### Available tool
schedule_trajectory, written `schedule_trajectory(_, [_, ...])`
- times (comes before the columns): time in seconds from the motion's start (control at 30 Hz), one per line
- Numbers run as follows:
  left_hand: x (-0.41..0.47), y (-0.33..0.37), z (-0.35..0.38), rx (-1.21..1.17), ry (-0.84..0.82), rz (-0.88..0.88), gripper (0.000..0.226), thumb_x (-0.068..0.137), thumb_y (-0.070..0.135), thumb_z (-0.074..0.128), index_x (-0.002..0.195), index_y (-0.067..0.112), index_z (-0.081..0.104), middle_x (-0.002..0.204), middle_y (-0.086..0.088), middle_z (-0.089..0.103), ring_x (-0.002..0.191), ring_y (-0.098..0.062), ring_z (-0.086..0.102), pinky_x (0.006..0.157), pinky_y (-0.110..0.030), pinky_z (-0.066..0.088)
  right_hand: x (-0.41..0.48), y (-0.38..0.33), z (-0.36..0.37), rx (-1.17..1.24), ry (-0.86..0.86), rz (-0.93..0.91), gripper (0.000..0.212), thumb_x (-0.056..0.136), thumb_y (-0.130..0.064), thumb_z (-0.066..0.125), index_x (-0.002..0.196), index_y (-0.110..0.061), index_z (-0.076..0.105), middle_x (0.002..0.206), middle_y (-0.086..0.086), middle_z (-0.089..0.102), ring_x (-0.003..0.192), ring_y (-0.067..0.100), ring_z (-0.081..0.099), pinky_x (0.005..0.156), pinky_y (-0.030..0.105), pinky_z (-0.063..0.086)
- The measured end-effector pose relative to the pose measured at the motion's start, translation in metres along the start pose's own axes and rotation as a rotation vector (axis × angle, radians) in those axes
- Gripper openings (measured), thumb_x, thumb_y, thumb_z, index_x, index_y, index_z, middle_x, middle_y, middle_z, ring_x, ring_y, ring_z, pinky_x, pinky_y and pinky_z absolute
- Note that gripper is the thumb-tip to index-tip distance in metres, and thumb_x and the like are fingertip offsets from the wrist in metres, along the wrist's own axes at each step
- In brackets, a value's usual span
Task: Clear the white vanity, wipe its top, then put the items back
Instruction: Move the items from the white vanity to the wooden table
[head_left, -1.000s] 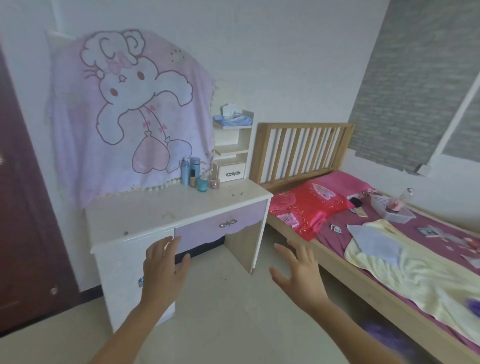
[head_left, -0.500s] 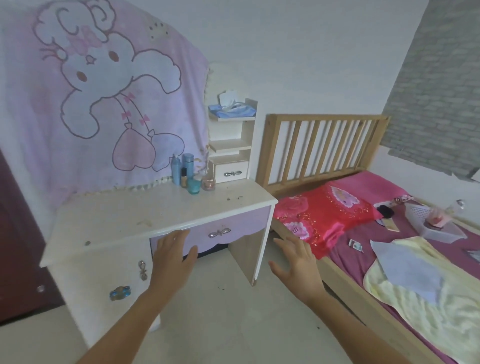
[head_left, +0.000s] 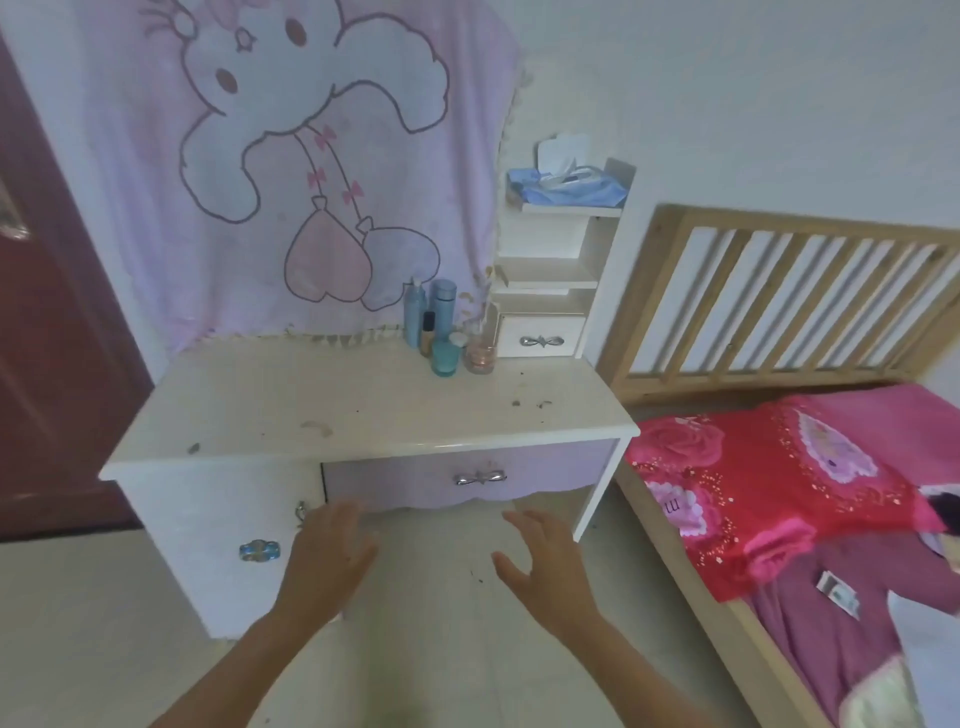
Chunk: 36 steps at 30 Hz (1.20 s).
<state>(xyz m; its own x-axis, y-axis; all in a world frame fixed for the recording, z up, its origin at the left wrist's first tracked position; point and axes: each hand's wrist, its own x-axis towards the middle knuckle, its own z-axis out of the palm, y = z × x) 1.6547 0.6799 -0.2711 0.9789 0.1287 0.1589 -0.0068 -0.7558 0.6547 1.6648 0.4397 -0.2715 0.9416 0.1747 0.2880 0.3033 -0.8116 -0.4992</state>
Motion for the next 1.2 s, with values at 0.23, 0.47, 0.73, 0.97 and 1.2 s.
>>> schedule_trajectory(0.23, [0.086,-0.021,0.015,-0.208,0.114,-0.183,0.078,0.067,0.059,0.034,0.122,0.007,0.053,0.124,-0.009,0.052,0.115,-0.027,0.041,0.092,-0.032,0.031,0.105,0.014,0.023,0.206,-0.041,0.174,0.061,0.077,-0.054,0.045,0.129,-0.024,0.048,0.129,0.003,0.048,0.115,0.014,0.041,0.094,0.018,0.027])
schedule_trajectory(0.47, [0.162,-0.047,0.048,-0.241,0.182,-0.289,0.035,0.088,0.010,0.055,0.123,0.006,0.052,0.126,-0.010,0.053,0.118,-0.027,0.042,0.090,-0.025,0.029,0.186,0.056,0.045,0.358,-0.009,0.386,0.042,0.087,-0.019,0.060,0.128,-0.021,0.048,0.132,0.001,0.046,0.121,0.015,0.038,0.092,0.021,0.027])
schedule_trajectory(0.73, [0.247,-0.045,0.089,-0.144,0.127,-0.386,0.043,0.086,0.030,0.051,0.121,0.005,0.054,0.122,-0.013,0.054,0.114,-0.031,0.047,0.095,-0.042,0.038,0.264,0.107,0.095,0.338,-0.162,0.385,0.043,0.086,-0.018,0.063,0.127,-0.018,0.050,0.127,0.002,0.047,0.120,0.018,0.039,0.092,0.018,0.026])
schedule_trajectory(0.97, [0.334,-0.022,0.132,-0.107,0.158,-0.476,0.035,0.090,0.016,0.053,0.124,0.009,0.052,0.126,-0.011,0.052,0.114,-0.027,0.048,0.088,-0.032,0.038,0.365,0.145,0.110,0.312,-0.229,0.277,0.059,0.077,-0.044,0.055,0.125,-0.011,0.053,0.123,0.012,0.052,0.117,0.028,0.045,0.098,0.034,0.034])
schedule_trajectory(1.2, [0.376,-0.018,0.150,-0.151,0.196,-0.592,0.034,0.089,0.014,0.055,0.123,0.010,0.053,0.123,-0.010,0.053,0.111,-0.026,0.050,0.090,-0.035,0.040,0.421,0.140,0.147,0.254,-0.436,0.069,0.089,0.061,-0.061,0.023,0.134,-0.014,0.043,0.137,0.006,0.042,0.130,0.021,0.033,0.105,0.025,0.023])
